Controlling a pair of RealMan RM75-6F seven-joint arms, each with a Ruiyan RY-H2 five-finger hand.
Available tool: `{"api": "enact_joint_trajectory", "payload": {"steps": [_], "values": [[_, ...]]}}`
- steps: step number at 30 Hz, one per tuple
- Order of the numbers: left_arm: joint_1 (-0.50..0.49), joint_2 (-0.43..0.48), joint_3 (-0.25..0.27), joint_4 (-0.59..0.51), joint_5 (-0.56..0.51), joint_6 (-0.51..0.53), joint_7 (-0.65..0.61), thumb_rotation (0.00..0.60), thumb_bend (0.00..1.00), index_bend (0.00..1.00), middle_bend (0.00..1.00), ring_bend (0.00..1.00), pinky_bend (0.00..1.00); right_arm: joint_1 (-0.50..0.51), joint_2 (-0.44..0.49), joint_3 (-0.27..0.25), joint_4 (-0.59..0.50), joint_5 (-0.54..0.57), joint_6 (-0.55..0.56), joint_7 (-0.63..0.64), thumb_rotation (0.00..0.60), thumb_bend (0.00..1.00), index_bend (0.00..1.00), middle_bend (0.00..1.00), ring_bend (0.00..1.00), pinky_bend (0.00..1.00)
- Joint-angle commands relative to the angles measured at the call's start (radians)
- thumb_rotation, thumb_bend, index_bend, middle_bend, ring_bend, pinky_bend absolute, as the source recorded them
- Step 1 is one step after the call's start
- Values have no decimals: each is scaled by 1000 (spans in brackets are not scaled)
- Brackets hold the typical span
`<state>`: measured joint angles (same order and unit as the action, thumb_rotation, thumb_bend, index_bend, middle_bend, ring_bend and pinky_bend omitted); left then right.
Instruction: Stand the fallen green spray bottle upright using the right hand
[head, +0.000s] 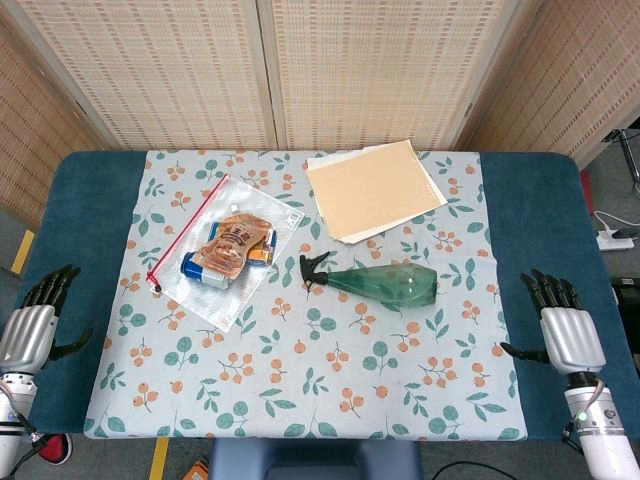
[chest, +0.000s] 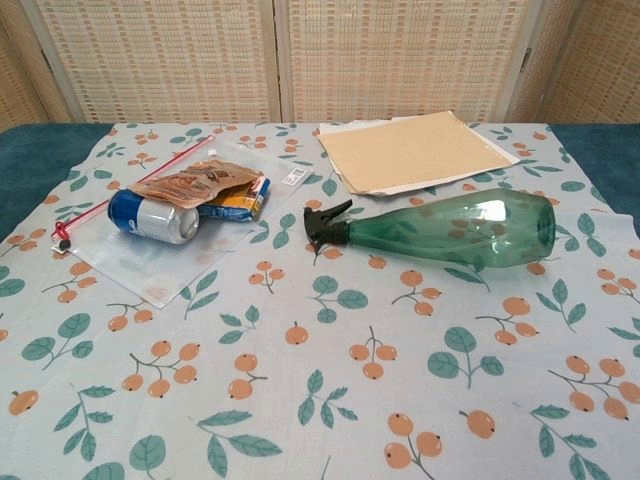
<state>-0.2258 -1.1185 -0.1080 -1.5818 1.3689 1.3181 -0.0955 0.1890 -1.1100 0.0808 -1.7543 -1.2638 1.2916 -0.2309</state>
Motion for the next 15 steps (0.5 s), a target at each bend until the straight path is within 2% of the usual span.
{"api": "enact_joint_trajectory", "payload": {"steps": [1,11,15], "values": [[0,2,1,2,-1,-3,-6,600,258,0,0,0,113,1,-1,-1,-1,0,1,-6,600,0,0,0,0,0],[2,6,4,1,20,8,-23,600,259,0,0,0,113,-8,-11,7,5,-22,34,19,600,0,0,0,0,0],[-1,5,5,4,16,1,-24,600,259,0,0,0,113,3,-16,33,-3,-38,48,51,600,0,6,0,0,0]]}}
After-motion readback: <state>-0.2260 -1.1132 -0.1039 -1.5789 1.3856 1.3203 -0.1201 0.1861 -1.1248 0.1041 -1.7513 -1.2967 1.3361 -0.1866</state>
